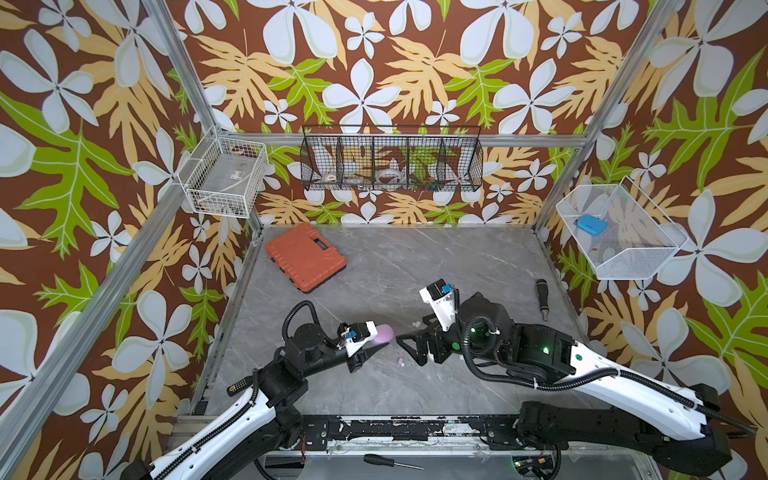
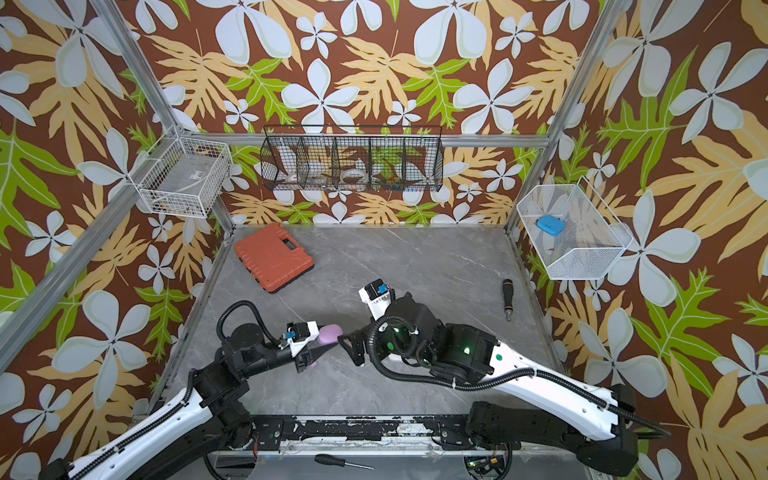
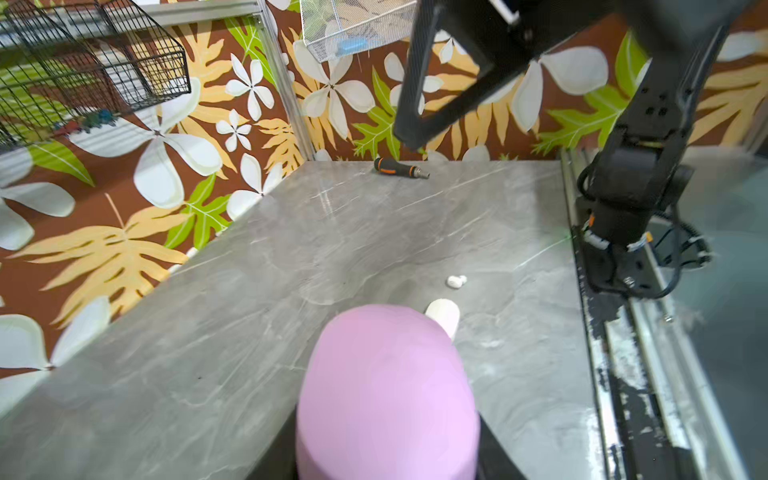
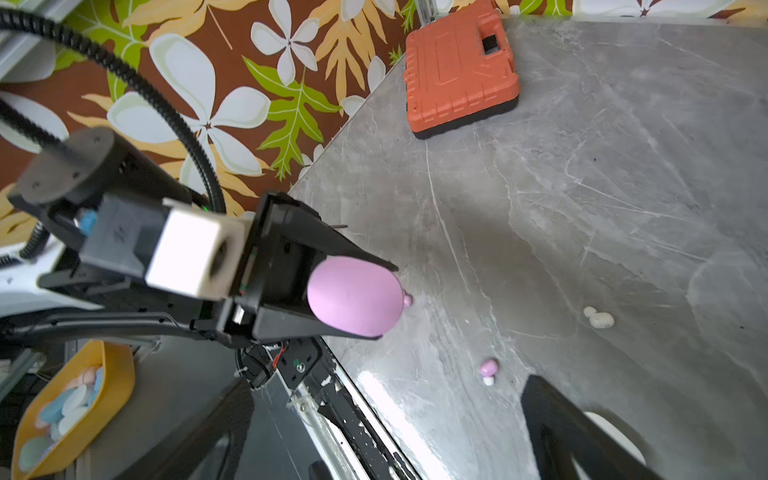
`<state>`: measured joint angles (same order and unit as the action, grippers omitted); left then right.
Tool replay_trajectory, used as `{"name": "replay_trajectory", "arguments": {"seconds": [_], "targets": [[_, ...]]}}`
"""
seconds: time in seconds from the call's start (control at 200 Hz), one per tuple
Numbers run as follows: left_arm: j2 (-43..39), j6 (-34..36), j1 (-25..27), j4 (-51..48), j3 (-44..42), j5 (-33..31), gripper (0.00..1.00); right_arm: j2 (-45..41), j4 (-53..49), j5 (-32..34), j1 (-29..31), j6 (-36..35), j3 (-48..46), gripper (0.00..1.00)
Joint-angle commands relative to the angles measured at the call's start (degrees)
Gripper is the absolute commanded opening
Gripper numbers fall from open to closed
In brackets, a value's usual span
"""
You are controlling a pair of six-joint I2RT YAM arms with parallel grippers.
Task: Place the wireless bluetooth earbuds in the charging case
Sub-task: 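Hold the pink case in the left gripper while the right gripper releases and withdraws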
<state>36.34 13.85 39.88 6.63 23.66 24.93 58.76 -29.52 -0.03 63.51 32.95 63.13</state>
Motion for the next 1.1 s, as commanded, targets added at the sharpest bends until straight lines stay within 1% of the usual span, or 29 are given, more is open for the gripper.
{"name": "replay_trajectory", "arguments": {"seconds": [0.0, 0.05, 0.11, 0.175, 0.24, 0.36, 0.48, 0.671, 1.096], "targets": [[0.35, -12.51, -0.06, -2.81, 1.58, 6.86, 0.0, -2.91, 3.35, -0.06, 0.08, -5.95, -2.88, 0.99], [0.9, -15.22, -0.09, -3.64, 1.98, 9.44, 0.0, -4.16, 4.32, -1.14, 0.13, -7.72, -4.45, 1.0], [1.44, -18.05, -0.06, -3.9, 2.09, 12.18, 0.0, -5.45, 6.46, -4.07, 0.13, -9.79, -6.65, 1.0], [1.72, -20.29, -0.09, -3.9, 2.01, 13.73, 0.0, -6.31, 8.91, -6.95, 0.13, -10.91, -9.05, 1.0], [1.65, -21.09, -0.06, -3.74, 1.7, 14.82, 0.0, -6.49, 10.56, -9.49, 0.11, -11.97, -10.63, 1.0], [1.22, -21.53, -0.07, -2.21, 0.27, 16.34, 0.0, -5.6, 12.15, -11.68, 0.08, -12.69, -12.38, 1.0], [0.62, -22.15, -0.06, 0.76, -1.39, 17.62, 0.0, -4.29, 12.38, -11.79, 0.18, -13.42, -12.77, 1.0], [-0.47, -21.06, -0.03, 1.42, -2.34, 17.95, 0.0, -2.44, 13.21, -12.62, 0.22, -14.31, -12.95, 1.0], [-2.62, -20.35, -0.06, 3.49, -4.49, 19.89, 0.0, 1.24, 13.04, -10.56, 0.26, -16.12, -11.63, 1.0]]}}
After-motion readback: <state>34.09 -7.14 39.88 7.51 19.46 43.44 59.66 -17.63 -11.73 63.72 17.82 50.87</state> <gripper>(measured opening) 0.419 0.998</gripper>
